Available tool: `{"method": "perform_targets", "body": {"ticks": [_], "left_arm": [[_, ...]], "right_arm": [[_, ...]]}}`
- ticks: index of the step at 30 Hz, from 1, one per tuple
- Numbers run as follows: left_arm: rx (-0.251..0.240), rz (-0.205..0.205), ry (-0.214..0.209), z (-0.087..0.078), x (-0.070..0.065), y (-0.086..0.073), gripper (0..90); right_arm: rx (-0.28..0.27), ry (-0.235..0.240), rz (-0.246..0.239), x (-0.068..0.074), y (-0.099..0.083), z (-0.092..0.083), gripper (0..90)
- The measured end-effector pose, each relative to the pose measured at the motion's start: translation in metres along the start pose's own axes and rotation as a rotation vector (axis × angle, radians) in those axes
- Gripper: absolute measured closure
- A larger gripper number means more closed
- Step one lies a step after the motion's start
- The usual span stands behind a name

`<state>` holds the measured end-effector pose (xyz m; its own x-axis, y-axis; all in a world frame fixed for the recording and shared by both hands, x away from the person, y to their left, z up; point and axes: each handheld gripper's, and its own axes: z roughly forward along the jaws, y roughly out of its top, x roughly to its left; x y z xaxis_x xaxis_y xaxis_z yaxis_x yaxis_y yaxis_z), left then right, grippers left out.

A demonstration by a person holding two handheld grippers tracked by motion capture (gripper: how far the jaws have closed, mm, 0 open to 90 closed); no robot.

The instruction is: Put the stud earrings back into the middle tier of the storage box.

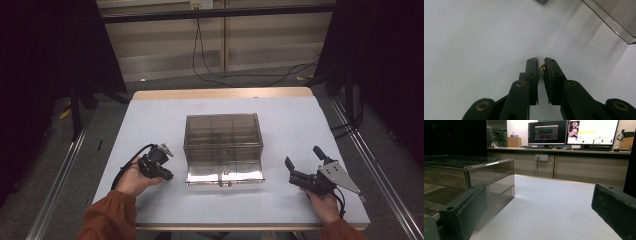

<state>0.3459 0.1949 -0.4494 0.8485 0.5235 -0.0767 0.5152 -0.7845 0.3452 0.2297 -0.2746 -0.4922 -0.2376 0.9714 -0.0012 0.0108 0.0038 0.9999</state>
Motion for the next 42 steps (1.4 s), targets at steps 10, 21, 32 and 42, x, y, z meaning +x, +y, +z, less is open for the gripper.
{"method": "perform_targets", "body": {"ticks": [10, 21, 32, 42], "left_arm": [[-0.013, 0.002, -0.008, 0.000, -0.001, -0.001, 84.9], [-0.131, -0.041, 0.011, -0.001, -0.009, -0.013, 86.1], [-0.242, -0.039, 0.009, -0.011, -0.014, -0.020, 86.1], [-0.314, -0.033, 0.034, -0.023, -0.021, -0.019, 86.1]], "right_arm": [[0.001, 0.000, 0.002, 0.000, 0.000, 0.000, 0.4], [0.000, 0.000, 0.000, 0.000, 0.000, 0.000, 0.4], [0.000, 0.001, 0.000, 0.000, 0.000, 0.000, 0.4], [-0.001, 0.000, -0.001, 0.000, 0.000, 0.000, 0.3]]}}
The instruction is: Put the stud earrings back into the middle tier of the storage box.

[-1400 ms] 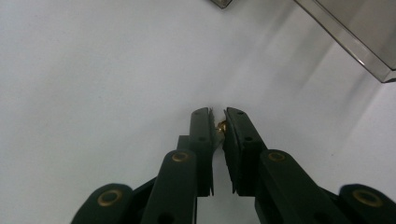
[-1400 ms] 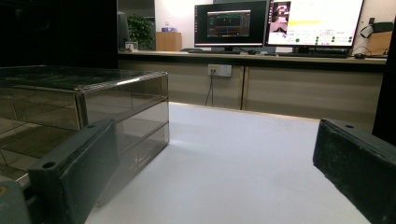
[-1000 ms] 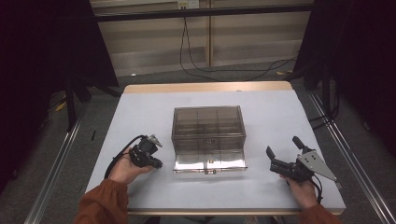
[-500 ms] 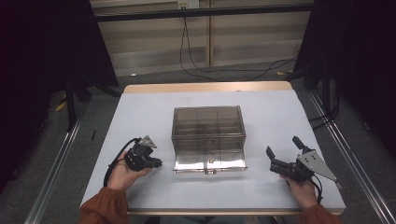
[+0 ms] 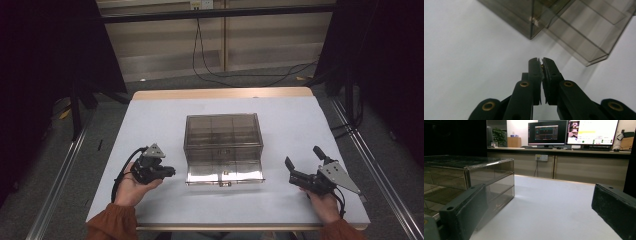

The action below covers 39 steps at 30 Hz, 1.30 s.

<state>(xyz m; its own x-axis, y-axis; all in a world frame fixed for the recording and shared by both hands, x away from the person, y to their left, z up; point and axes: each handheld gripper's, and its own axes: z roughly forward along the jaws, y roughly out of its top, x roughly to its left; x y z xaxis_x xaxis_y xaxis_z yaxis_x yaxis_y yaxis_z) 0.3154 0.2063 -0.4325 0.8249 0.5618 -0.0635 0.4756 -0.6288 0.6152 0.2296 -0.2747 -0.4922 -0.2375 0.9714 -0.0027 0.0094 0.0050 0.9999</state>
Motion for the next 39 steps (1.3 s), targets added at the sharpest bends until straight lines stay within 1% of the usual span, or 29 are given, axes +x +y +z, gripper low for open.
{"method": "perform_targets", "body": {"ticks": [2, 3, 4, 5, 7, 8, 11, 14, 15, 16, 17, 18, 19, 20, 22, 23, 24, 27, 29, 31, 36, 37, 39], "left_arm": [[-0.005, 0.009, 0.000, -0.002, -0.005, 0.002, 86.1], [-0.020, 0.017, -0.005, -0.004, -0.008, 0.005, 86.1], [-0.020, 0.017, -0.005, -0.004, -0.008, 0.005, 86.1], [-0.037, 0.022, -0.015, -0.007, -0.010, 0.007, 86.1], [-0.052, 0.032, -0.015, -0.010, -0.012, 0.009, 86.1], [-0.066, 0.027, -0.022, -0.010, -0.013, 0.010, 86.1], [-0.074, 0.042, -0.024, -0.011, -0.016, 0.015, 86.1], [-0.073, 0.049, -0.028, -0.012, -0.018, 0.017, 86.1], [-0.081, 0.056, -0.034, -0.012, -0.020, 0.020, 86.1], [-0.081, 0.056, -0.034, -0.012, -0.020, 0.020, 86.1], [-0.091, 0.054, -0.043, -0.013, -0.023, 0.022, 86.1], [-0.089, 0.064, -0.037, -0.013, -0.023, 0.024, 86.0], [-0.089, 0.064, -0.037, -0.013, -0.023, 0.024, 86.1], [-0.096, 0.071, -0.043, -0.013, -0.025, 0.027, 86.1], [-0.096, 0.071, -0.050, -0.013, -0.027, 0.029, 86.2], [-0.094, 0.080, -0.047, -0.012, -0.027, 0.031, 86.2], [-0.098, 0.085, -0.055, -0.010, -0.030, 0.035, 86.2], [-0.096, 0.094, -0.067, -0.008, -0.032, 0.038, 86.2], [-0.087, 0.108, -0.073, -0.003, -0.034, 0.044, 86.1], [-0.083, 0.104, -0.076, -0.002, -0.035, 0.045, 86.2], [-0.062, 0.132, -0.092, 0.007, -0.042, 0.054, 86.1], [-0.055, 0.145, -0.096, 0.008, -0.042, 0.056, 86.1], [-0.053, 0.148, -0.097, 0.010, -0.043, 0.057, 86.1]], "right_arm": [[0.001, 0.000, 0.001, 0.000, 0.000, 0.000, 0.3], [0.001, 0.000, 0.001, 0.000, 0.000, 0.000, 0.3], [0.001, 0.000, 0.001, 0.000, 0.000, 0.000, 0.3], [0.000, 0.000, 0.001, 0.000, 0.000, 0.000, 0.3], [0.000, 0.000, 0.000, 0.000, 0.000, 0.000, 0.3], [0.000, 0.000, 0.000, 0.000, 0.000, 0.000, 0.3], [0.001, 0.000, 0.002, 0.000, 0.000, 0.000, 0.3], [0.002, 0.000, 0.003, 0.000, 0.000, 0.000, 0.3], [0.001, 0.000, 0.001, 0.000, 0.000, 0.000, 0.3], [0.001, 0.000, 0.001, 0.000, 0.000, 0.000, 0.3], [0.001, 0.000, 0.001, 0.000, 0.000, 0.000, 0.3], [0.002, -0.001, 0.003, 0.000, 0.000, 0.000, 0.3], [0.001, 0.000, 0.001, 0.000, 0.000, 0.000, 0.3], [0.001, 0.000, 0.002, 0.000, 0.000, 0.000, 0.3], [0.001, 0.000, 0.002, 0.000, 0.000, 0.000, 0.3], [0.001, 0.000, 0.002, 0.000, 0.000, 0.000, 0.3], [0.001, 0.000, 0.002, 0.000, 0.000, 0.000, 0.3], [0.001, 0.000, 0.002, 0.000, 0.000, 0.000, 0.3], [0.001, 0.000, 0.001, 0.000, 0.000, 0.000, 0.3], [0.001, 0.000, 0.001, 0.000, 0.000, 0.000, 0.3], [0.001, 0.000, 0.001, 0.000, 0.000, 0.000, 0.3], [0.001, 0.000, 0.001, 0.000, 0.000, 0.000, 0.3], [0.001, 0.000, 0.001, 0.000, 0.000, 0.000, 0.3]]}}
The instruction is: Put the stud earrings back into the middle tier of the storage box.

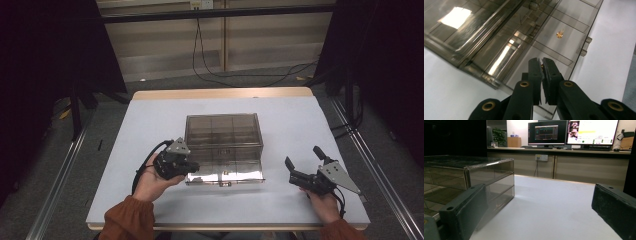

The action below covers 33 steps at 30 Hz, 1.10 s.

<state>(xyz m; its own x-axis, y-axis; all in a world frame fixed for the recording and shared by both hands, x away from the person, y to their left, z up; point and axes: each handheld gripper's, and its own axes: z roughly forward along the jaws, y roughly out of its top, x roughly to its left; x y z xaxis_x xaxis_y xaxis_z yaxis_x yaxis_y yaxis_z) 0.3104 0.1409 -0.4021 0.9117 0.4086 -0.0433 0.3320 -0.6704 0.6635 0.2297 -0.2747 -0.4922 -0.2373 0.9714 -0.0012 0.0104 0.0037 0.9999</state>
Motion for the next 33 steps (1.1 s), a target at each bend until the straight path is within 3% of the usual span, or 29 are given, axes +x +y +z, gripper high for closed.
{"method": "perform_targets", "body": {"ticks": [8, 20, 33], "left_arm": [[0.068, 0.059, -0.023, 0.016, -0.004, 0.015, 86.1], [0.091, 0.100, -0.037, 0.029, -0.013, 0.038, 86.1], [0.204, 0.177, -0.053, 0.053, -0.019, 0.058, 86.0]], "right_arm": [[0.000, 0.000, 0.000, 0.000, 0.000, 0.000, 0.3], [0.000, 0.000, 0.000, 0.000, 0.000, 0.000, 0.3], [0.000, 0.000, 0.000, 0.000, 0.000, 0.000, 0.3]]}}
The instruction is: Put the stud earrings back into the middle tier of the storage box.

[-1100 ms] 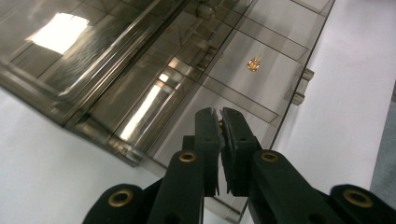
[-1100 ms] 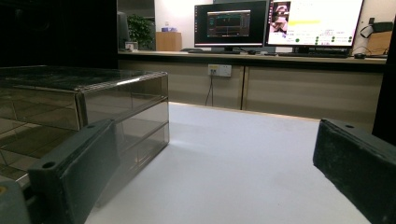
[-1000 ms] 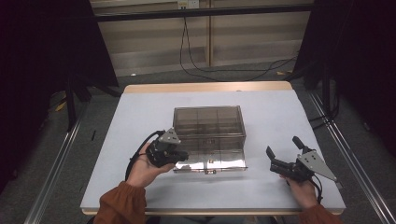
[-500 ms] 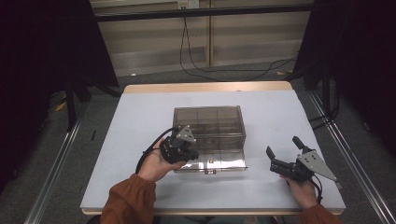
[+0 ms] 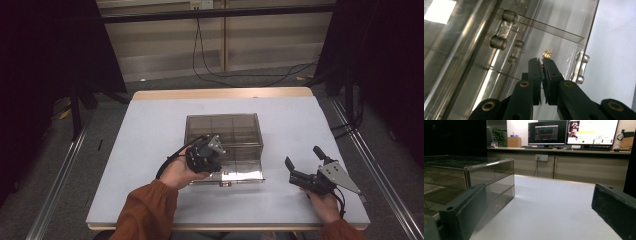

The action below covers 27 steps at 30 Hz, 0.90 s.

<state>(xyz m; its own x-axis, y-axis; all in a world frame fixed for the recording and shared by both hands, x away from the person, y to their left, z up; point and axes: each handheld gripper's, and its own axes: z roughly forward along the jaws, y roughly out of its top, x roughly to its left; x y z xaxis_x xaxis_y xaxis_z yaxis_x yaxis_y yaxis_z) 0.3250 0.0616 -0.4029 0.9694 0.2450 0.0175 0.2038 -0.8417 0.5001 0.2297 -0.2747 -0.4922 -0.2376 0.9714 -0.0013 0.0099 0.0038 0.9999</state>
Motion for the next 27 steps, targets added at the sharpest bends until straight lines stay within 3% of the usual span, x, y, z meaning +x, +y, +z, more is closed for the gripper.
{"method": "perform_targets", "body": {"ticks": [9, 10, 14, 15, 19, 27], "left_arm": [[0.086, 0.027, -0.020, 0.014, 0.001, 0.008, 85.9], [0.073, 0.010, -0.017, 0.016, 0.000, 0.008, 85.9], [0.091, 0.013, -0.020, 0.018, 0.000, 0.012, 85.9], [0.110, 0.035, -0.020, 0.020, 0.002, 0.013, 85.8], [0.141, 0.044, -0.022, 0.022, 0.002, 0.015, 85.7], [0.139, 0.043, -0.029, 0.024, 0.000, 0.016, 84.8]], "right_arm": [[0.000, 0.000, 0.000, 0.000, 0.000, 0.000, 0.3], [0.000, 0.000, 0.000, 0.000, 0.000, 0.000, 0.3], [0.001, 0.001, 0.000, 0.000, 0.000, 0.000, 0.3], [0.000, 0.000, 0.000, 0.000, 0.000, 0.000, 0.3], [0.000, 0.000, 0.000, 0.000, 0.000, 0.000, 0.3], [0.000, 0.001, 0.000, 0.000, 0.000, 0.000, 0.3]]}}
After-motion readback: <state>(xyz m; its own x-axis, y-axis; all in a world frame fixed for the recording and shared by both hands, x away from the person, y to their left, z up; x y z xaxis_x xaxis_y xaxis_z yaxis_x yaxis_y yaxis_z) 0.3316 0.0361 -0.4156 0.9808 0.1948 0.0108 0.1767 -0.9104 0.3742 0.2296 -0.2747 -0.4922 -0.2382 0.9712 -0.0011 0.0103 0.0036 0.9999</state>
